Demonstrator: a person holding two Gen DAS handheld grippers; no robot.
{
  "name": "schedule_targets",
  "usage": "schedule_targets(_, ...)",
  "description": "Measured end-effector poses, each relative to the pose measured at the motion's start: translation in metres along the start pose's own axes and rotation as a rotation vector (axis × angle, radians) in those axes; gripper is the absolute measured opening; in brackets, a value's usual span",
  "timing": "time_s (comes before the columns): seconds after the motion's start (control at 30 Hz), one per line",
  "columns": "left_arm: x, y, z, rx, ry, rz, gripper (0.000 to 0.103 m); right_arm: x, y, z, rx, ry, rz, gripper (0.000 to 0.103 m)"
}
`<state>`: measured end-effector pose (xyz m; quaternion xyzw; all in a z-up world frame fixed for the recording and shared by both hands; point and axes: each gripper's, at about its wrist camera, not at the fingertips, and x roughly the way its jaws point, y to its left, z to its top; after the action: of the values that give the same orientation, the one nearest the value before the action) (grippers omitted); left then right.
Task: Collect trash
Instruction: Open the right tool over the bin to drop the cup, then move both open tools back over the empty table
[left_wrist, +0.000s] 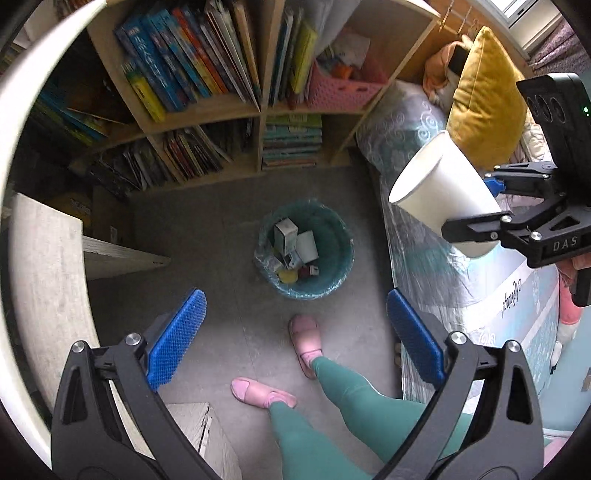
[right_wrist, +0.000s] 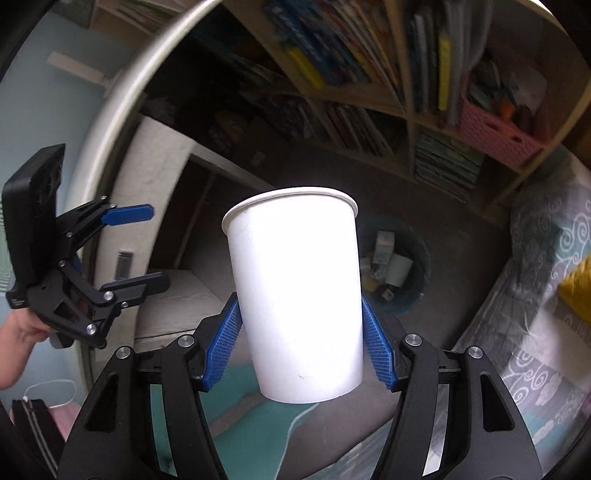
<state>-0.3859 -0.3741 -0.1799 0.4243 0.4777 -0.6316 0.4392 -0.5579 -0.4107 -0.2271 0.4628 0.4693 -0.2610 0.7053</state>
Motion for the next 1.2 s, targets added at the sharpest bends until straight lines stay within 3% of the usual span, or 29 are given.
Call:
schedule_targets(0.07, 0.007, -0.004, 0.003, 0.006, 0.017, 0.003, 0.096, 0.007, -0.009, 0.001, 0.016, 0.006, -0.036, 0.077)
schedule_targets(0.17, 0.014, -0.007, 0.005, 0.013, 0.040, 0.001, 0.096, 0.016, -0.021, 0.002, 0.042, 0.025, -0.044, 0.085)
schedule_targets(0.23, 0.017, -0.008, 0.005, 0.019, 0.049, 0.001, 0.096, 0.019, -0.025, 0.004, 0.051, 0.039, -0.072, 0.085)
schedule_targets(0.73, 0.004, 0.009, 0.004, 0.002, 0.030, 0.018, 0.096, -0.012, -0.008, 0.021, 0.060, -0.036, 0.028, 0.087)
schedule_targets(1.0, -0.044, 0.027, -0.002, -0.035, -0.060, 0.070, 0.096, -0.034, 0.043, 0.047, -0.045, -0.087, 0.072, 0.087)
schedule_targets(1.2, -0.098, 0.063, -0.029, -0.140, -0.160, 0.138, 0.096, -0.053, 0.131, 0.084, -0.241, -0.134, 0.150, 0.088)
